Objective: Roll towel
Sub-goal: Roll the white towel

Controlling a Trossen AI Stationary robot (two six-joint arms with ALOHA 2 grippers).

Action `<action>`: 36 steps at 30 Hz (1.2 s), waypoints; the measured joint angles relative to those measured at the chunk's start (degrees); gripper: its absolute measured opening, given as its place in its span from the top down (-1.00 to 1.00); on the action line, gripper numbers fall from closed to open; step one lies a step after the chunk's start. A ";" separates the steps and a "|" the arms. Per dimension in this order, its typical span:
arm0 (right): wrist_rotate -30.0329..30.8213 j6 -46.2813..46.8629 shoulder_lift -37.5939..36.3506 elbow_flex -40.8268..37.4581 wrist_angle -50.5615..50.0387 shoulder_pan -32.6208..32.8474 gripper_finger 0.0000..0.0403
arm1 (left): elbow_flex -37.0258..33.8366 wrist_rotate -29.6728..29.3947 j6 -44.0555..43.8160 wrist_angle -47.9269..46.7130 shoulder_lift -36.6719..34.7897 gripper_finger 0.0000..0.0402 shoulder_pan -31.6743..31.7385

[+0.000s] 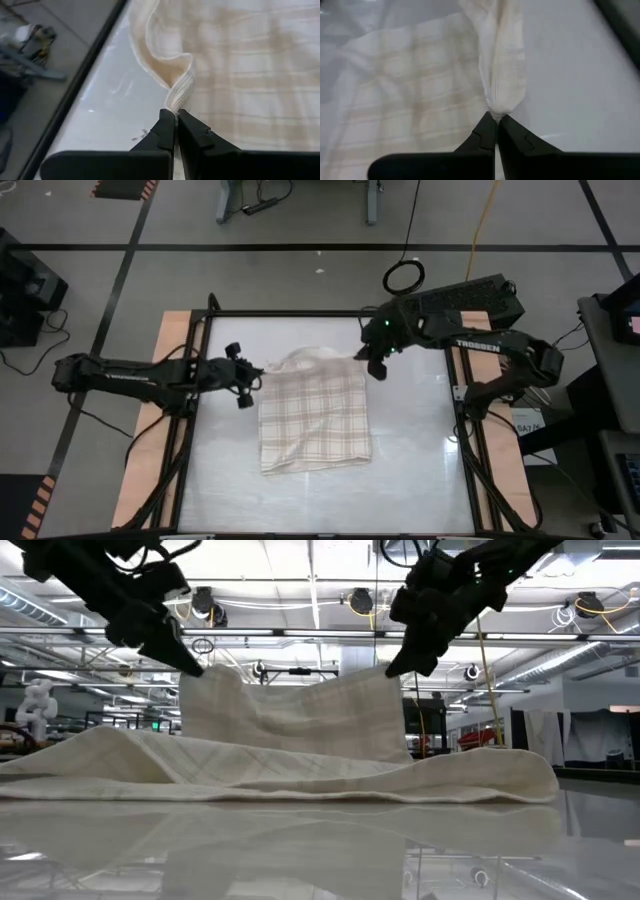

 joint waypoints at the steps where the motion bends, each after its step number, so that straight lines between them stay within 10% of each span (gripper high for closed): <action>1: -0.06 0.55 -0.35 -0.49 -0.14 1.09 1.00 | 0.00 0.38 -0.13 -0.49 -0.14 0.94 -1.06; 36: 9.43 17.07 -5.07 -2.90 -8.74 30.80 1.00 | 0.00 1.62 -13.18 2.67 -0.09 0.94 -28.67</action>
